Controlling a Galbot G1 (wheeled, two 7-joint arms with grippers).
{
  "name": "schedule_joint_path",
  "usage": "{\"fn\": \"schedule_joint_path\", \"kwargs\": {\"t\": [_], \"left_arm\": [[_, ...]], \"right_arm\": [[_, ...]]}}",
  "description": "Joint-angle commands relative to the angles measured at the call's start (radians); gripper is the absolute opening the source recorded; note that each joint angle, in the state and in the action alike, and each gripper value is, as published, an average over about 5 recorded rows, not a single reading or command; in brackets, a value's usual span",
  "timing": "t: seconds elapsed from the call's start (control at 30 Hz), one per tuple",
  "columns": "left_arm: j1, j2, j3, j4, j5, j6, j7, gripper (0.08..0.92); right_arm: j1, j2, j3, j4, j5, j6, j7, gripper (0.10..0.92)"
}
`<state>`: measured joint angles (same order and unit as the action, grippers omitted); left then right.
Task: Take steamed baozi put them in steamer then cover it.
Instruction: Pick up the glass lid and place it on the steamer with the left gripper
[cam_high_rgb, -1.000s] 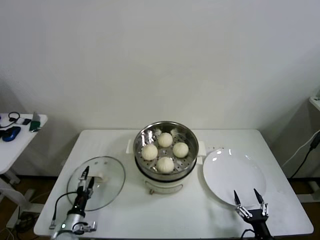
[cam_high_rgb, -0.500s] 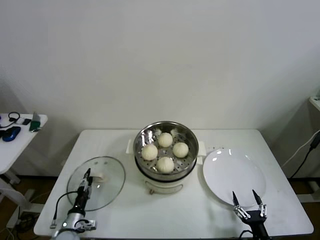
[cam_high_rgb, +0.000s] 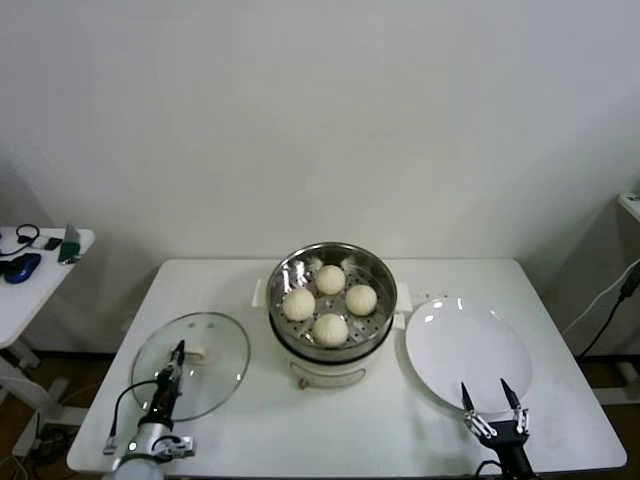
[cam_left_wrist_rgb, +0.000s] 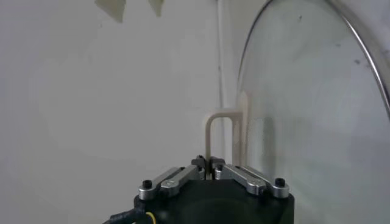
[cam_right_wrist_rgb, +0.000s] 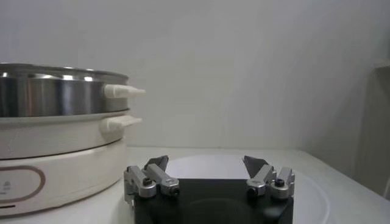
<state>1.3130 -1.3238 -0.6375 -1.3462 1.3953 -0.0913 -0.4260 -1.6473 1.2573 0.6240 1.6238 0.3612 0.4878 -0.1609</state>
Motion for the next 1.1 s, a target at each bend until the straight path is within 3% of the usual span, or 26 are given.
{"fn": "schedule_joint_path", "kwargs": {"t": [0.03, 0.23, 0.4, 0.63, 0.8, 1.1], "left_arm": [[0.048, 0.022, 0.007, -0.132, -0.065, 0.028, 0.049, 0.136], [0.139, 0.115, 0.019, -0.433, -0.207, 0.166, 0.217, 0.136], [0.191, 0.215, 0.013, -0.653, -0.284, 0.364, 0.377, 0.136], [0.163, 0.319, 0.135, -0.859, -0.272, 0.65, 0.48, 0.136], [0.031, 0.31, 0.333, -0.863, -0.189, 0.748, 0.51, 0.136], [-0.232, 0.157, 0.671, -0.755, -0.038, 0.873, 0.636, 0.136]], "right_arm": [[0.001, -0.002, 0.001, 0.01, -0.002, -0.001, 0.0, 0.823], [0.004, -0.003, 0.014, 0.026, -0.064, -0.05, 0.047, 0.823], [0.008, -0.005, 0.027, 0.032, -0.124, -0.09, 0.096, 0.823], [0.011, -0.008, 0.027, 0.031, -0.13, -0.106, 0.121, 0.823], [0.015, -0.006, 0.02, 0.026, -0.129, -0.1, 0.121, 0.823], [0.034, -0.012, 0.007, -0.012, -0.122, -0.066, 0.114, 0.823]]}}
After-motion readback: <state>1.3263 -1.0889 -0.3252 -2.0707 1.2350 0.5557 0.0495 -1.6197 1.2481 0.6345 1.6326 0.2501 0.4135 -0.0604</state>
